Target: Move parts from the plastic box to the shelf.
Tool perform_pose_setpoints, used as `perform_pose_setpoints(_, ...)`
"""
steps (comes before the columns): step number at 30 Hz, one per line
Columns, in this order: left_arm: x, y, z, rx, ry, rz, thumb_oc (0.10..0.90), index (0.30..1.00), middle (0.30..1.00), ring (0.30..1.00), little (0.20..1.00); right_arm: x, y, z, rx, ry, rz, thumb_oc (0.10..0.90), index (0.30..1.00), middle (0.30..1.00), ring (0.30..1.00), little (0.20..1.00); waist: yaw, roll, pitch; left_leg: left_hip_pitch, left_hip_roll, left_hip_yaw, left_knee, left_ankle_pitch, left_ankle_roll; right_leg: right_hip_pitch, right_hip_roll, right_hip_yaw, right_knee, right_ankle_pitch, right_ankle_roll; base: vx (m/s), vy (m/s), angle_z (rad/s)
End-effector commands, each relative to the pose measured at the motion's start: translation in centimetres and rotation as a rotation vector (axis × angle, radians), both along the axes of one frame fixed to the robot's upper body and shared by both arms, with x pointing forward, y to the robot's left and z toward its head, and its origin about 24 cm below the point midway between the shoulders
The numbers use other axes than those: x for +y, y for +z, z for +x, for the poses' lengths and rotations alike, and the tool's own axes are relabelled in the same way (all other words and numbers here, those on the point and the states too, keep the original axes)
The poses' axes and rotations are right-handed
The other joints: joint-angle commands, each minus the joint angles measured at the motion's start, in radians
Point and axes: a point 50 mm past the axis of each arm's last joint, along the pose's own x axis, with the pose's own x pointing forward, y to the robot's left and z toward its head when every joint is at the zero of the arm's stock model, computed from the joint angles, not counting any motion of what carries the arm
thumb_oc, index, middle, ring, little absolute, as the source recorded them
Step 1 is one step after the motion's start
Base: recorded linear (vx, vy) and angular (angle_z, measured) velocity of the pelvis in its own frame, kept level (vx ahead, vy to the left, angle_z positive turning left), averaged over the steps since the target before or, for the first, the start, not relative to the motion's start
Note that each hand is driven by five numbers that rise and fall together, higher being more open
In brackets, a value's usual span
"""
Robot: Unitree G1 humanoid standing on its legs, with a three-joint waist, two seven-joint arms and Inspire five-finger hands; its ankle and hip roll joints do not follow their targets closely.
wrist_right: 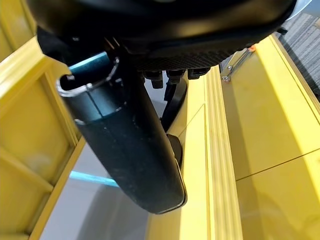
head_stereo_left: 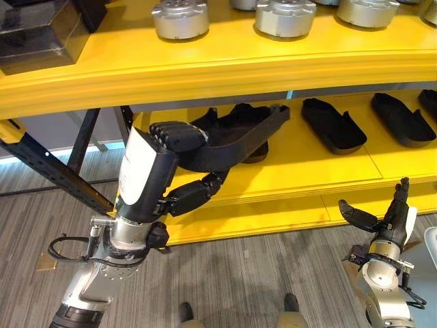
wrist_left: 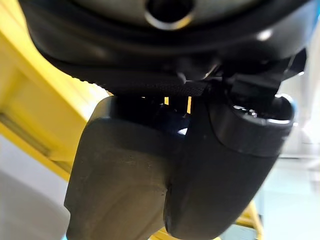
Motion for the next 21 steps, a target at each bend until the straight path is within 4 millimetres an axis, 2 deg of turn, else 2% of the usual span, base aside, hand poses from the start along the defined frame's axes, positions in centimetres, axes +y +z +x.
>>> perform_pose_setpoints(1,-0.9,3.5,0.2,-0.164,-0.105,-0.116,0.400,0.300,0.300,0.300,0.300,-0.7,6.5,1.1,-0.330,0.009,-0.092,0.900,1.000,1.000,1.000,1.000,-0.003,-0.060,-0.017,-0.062,-0.057,-0.005,0.095,-0.108,0.124,0.004,0.068,0.033,0.125,-0.125,-0.084,0.00,-0.122,0.10)
perform_pose_setpoints(9,-0.4,3.0,0.9,-0.208,0.051,-0.105,0.400,0.300,0.300,0.300,0.300,-0.8,6.9,1.0,-0.338,0.020,-0.135,0.900,1.000,1.000,1.000,1.000,0.007,-0.080,0.015,-0.143,-0.035,-0.033,0.142,-0.093,0.112,0.000,0.097,0.051,0.134,-0.144,-0.105,-0.01,-0.064,0.05)
perform_pose_setpoints(11,0.6,2.5,1.5,-0.192,0.164,-0.089,0.400,0.300,0.300,0.300,0.300,-1.1,7.1,0.9,-0.342,0.025,-0.129,0.900,1.000,1.000,1.000,1.000,0.012,-0.093,0.022,-0.168,-0.029,-0.042,0.156,-0.088,0.108,-0.001,0.107,0.057,0.139,-0.151,-0.113,0.01,-0.081,0.00)
perform_pose_setpoints(15,1.7,1.9,2.1,-0.169,0.274,-0.036,0.400,0.300,0.300,0.300,0.300,-1.2,7.2,0.8,-0.351,0.052,-0.113,0.900,1.000,1.000,1.000,1.000,0.016,-0.104,0.030,-0.194,-0.024,-0.051,0.177,-0.087,0.105,-0.001,0.115,0.057,0.150,-0.164,-0.119,0.01,-0.080,-0.01)
perform_pose_setpoints(18,2.5,1.9,2.3,-0.216,0.348,-0.070,0.400,0.300,0.300,0.300,0.300,-0.9,7.5,0.8,-0.354,0.085,-0.127,0.900,1.000,1.000,1.000,1.000,0.011,-0.106,0.035,-0.208,-0.018,-0.053,0.184,-0.083,0.102,-0.005,0.121,0.062,0.157,-0.174,-0.126,0.00,0.000,0.00)
perform_pose_setpoints(21,3.7,2.6,2.1,-0.351,0.442,-0.138,0.400,0.300,0.300,0.300,0.300,-0.6,7.6,0.8,-0.367,0.098,-0.131,0.900,1.000,1.000,1.000,1.000,0.009,-0.112,0.037,-0.227,-0.014,-0.056,0.191,-0.077,0.098,-0.009,0.128,0.069,0.160,-0.183,-0.132,0.02,-0.039,0.00)
